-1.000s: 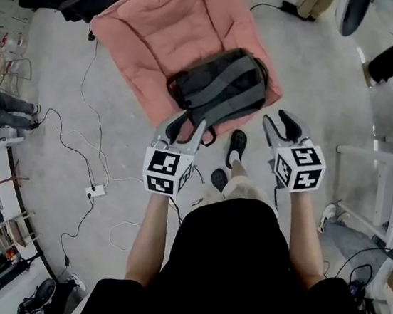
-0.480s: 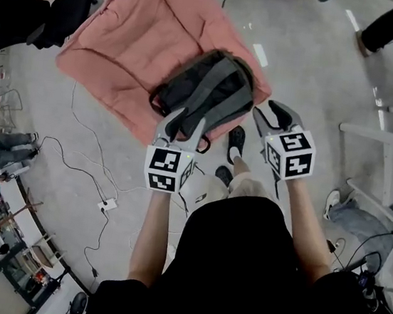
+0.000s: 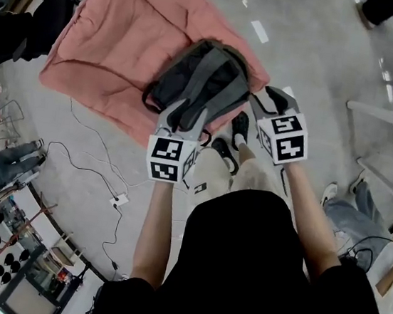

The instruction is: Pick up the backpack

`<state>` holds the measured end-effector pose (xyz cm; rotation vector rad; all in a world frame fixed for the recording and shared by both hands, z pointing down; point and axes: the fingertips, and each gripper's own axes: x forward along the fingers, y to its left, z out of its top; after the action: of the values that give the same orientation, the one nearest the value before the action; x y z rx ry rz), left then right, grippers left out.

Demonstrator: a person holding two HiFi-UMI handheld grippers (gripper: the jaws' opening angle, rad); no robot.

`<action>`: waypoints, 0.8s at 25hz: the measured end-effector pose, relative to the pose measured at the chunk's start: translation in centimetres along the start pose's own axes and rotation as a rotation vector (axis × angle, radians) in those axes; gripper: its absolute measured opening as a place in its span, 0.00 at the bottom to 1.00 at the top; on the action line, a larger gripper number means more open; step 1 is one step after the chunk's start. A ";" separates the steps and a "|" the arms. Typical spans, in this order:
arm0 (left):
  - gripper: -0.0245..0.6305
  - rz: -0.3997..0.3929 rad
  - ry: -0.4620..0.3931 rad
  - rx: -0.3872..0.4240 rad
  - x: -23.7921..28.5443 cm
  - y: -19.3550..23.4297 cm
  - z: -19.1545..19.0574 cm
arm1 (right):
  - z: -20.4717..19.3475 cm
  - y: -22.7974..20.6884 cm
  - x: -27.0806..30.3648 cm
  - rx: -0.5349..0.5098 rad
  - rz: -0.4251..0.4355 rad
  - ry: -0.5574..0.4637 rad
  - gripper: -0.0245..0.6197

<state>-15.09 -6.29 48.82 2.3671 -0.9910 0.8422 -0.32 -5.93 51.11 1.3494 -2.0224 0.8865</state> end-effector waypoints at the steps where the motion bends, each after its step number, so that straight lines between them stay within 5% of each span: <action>1: 0.31 -0.002 0.002 0.002 0.1 -0.2 -0.2 | -0.2 -0.1 0.0 -0.003 -0.008 -0.001 0.27; 20: 0.32 -0.157 0.149 0.112 8.8 4.4 -4.5 | -4.8 -2.5 8.5 0.075 -0.164 0.101 0.27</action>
<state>-15.09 -10.65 58.71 2.3964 -0.7063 1.0197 -0.52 -7.85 61.05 1.4583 -1.7902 0.9438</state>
